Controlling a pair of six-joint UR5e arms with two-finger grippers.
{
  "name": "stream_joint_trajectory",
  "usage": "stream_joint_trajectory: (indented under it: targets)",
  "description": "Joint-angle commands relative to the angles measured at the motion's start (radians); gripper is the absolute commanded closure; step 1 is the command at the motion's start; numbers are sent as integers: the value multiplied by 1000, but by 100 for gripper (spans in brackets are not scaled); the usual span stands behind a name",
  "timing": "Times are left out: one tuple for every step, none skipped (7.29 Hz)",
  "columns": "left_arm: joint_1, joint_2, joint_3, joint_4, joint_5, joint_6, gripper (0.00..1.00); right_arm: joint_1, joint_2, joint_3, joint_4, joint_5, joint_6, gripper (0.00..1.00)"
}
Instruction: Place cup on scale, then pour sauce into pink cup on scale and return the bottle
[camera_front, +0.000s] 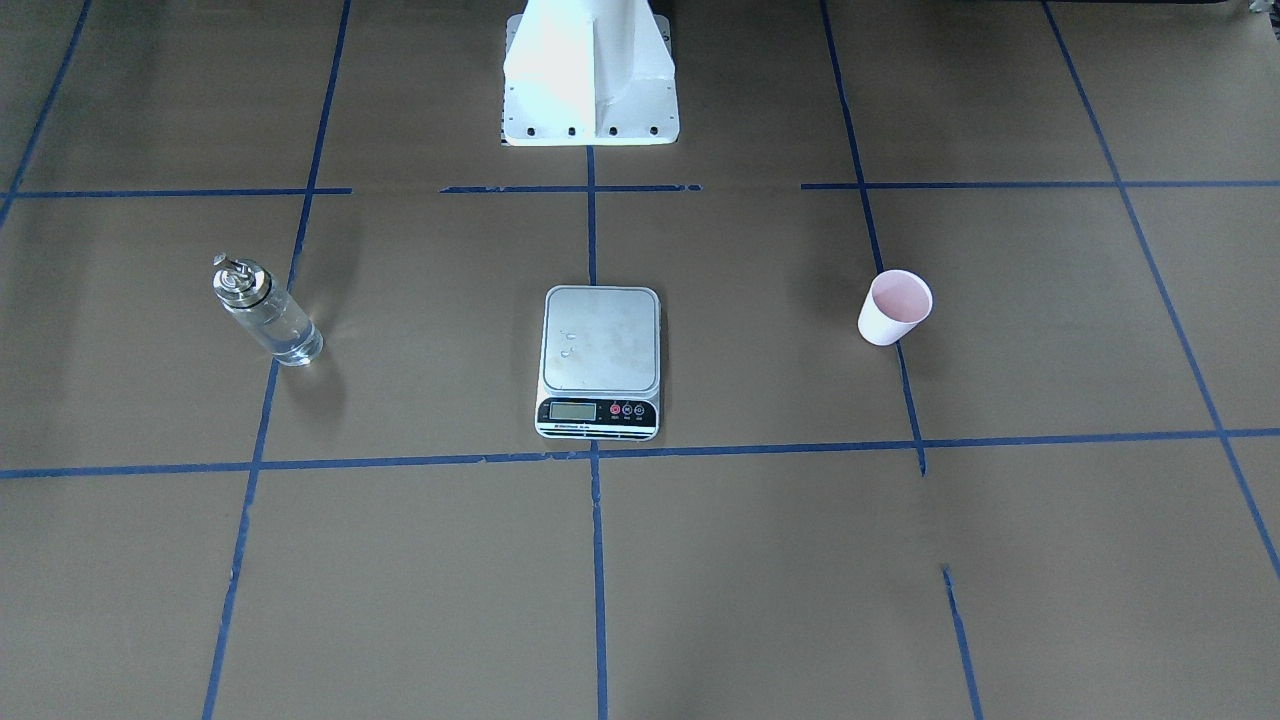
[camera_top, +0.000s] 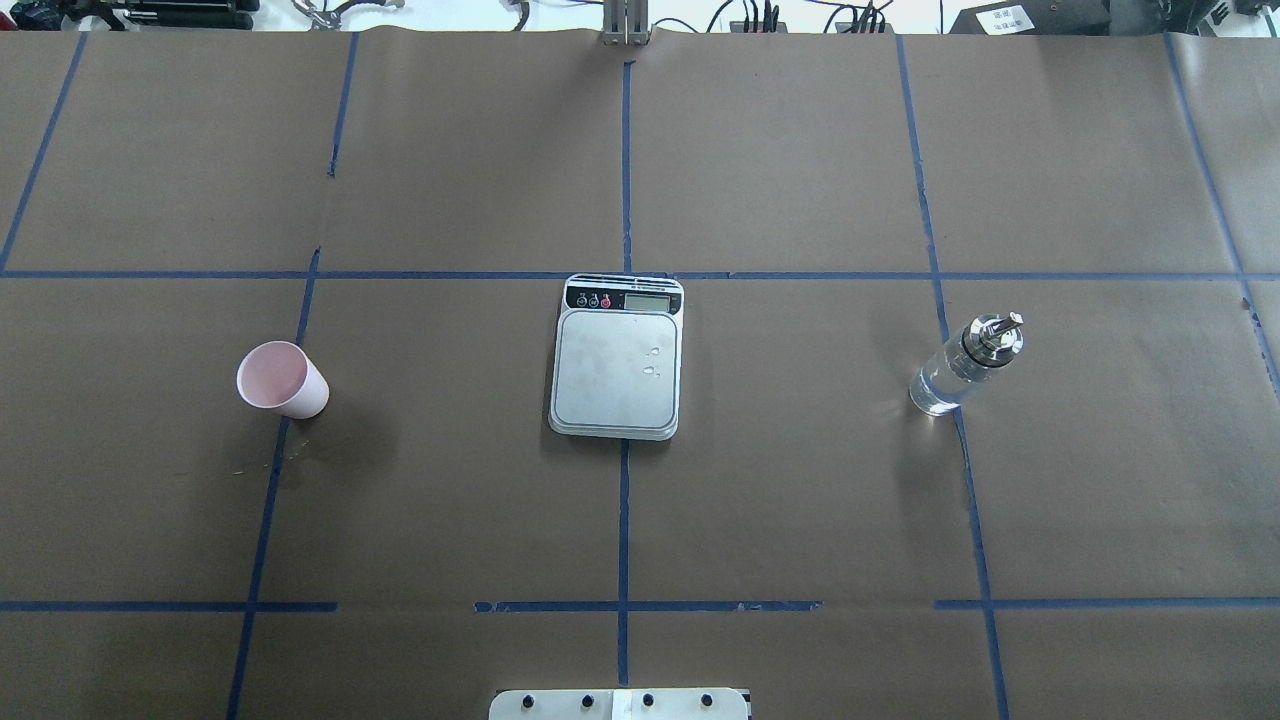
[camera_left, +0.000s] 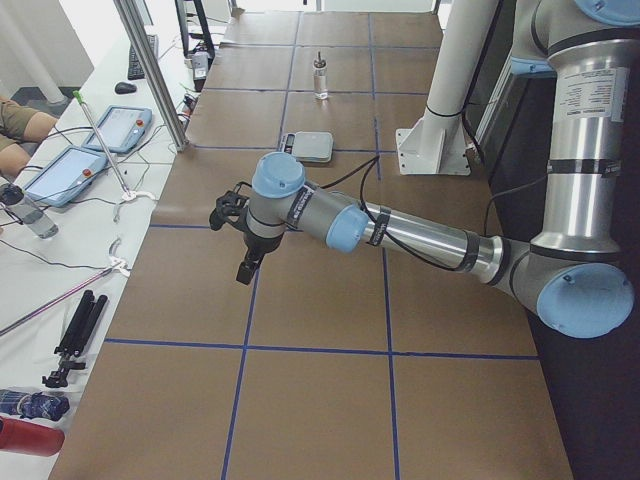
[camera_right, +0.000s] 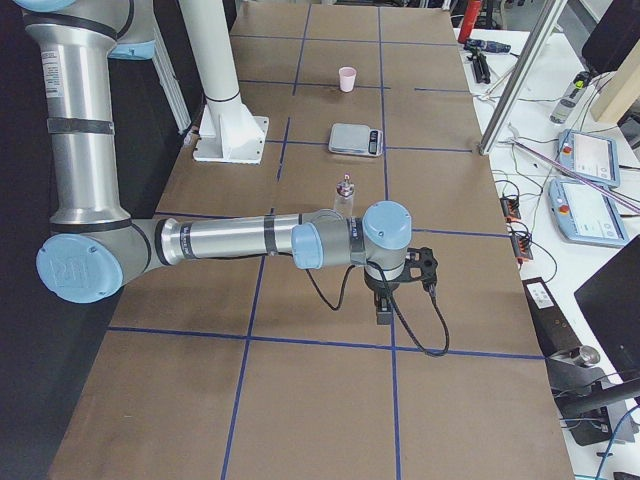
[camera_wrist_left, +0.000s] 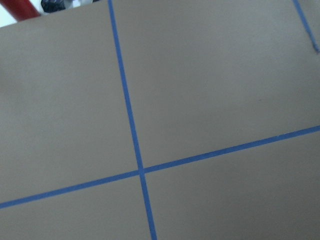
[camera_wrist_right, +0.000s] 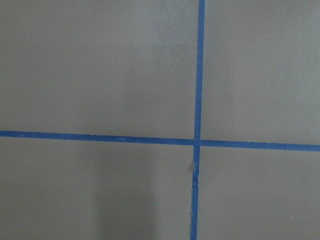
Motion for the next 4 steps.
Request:
stream_joint_trajectory:
  targets:
    - [89,-30,-50,-18,-39,-48,0,-31,35,17,-4,-1,-15,0]
    - [98,-45,-33,-12,-54,-56,0,-108,54,0,-1,-17,15,0]
    - [156,-56,-38,-18,-80,-176,0,-112,17,-9,56,-14,90,0]
    - [228,-80,-42,-21,-78,-344,0,-111,9,-44,134,-11,109,0]
